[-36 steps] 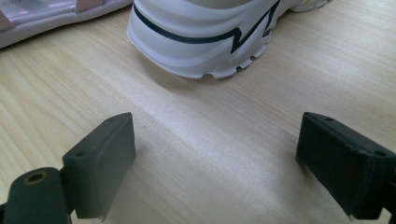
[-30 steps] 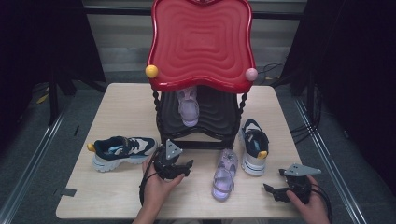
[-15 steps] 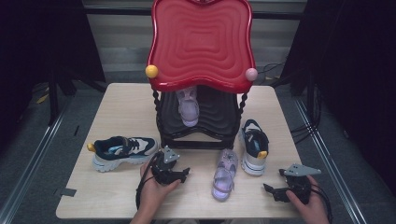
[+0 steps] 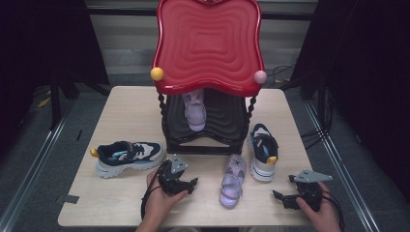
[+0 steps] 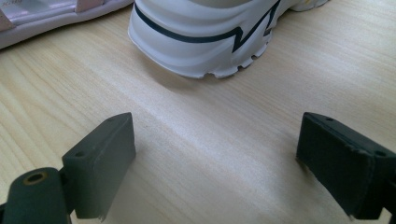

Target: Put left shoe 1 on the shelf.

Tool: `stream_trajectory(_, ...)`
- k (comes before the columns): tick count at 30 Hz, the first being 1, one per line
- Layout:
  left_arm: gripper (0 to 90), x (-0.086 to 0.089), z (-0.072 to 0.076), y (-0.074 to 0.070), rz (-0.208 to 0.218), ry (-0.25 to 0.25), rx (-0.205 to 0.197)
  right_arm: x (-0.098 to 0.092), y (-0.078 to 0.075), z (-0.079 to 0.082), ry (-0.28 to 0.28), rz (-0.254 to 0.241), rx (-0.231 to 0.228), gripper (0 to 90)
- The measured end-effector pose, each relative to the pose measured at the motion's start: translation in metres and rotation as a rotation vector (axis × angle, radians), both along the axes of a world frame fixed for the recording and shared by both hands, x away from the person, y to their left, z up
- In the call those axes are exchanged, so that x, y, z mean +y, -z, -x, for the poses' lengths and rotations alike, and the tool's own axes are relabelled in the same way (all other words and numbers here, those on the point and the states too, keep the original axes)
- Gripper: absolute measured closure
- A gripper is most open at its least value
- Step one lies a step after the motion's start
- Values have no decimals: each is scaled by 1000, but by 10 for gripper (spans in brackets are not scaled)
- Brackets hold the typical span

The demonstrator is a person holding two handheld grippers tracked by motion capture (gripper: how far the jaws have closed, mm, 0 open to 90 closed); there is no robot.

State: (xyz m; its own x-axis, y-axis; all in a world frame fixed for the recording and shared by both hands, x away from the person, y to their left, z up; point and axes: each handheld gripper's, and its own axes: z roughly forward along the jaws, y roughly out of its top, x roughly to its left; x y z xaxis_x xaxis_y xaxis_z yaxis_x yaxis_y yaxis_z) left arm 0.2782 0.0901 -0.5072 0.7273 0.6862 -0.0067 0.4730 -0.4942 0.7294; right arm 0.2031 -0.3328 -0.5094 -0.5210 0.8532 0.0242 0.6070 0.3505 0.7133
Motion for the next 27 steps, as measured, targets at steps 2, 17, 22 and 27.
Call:
stream_trajectory(2,218,0,0,0,-4,22,-2,0,0,0,0,0,0,110)
stream_trajectory(17,153,-2,-1,1,-1,40,16,1,0,1,12,2,-2,111)
stream_trajectory(22,147,-3,-3,1,-9,46,15,2,0,5,28,2,0,110)
stream_trajectory(27,147,-4,-3,1,-6,45,15,4,0,6,45,3,-6,109)
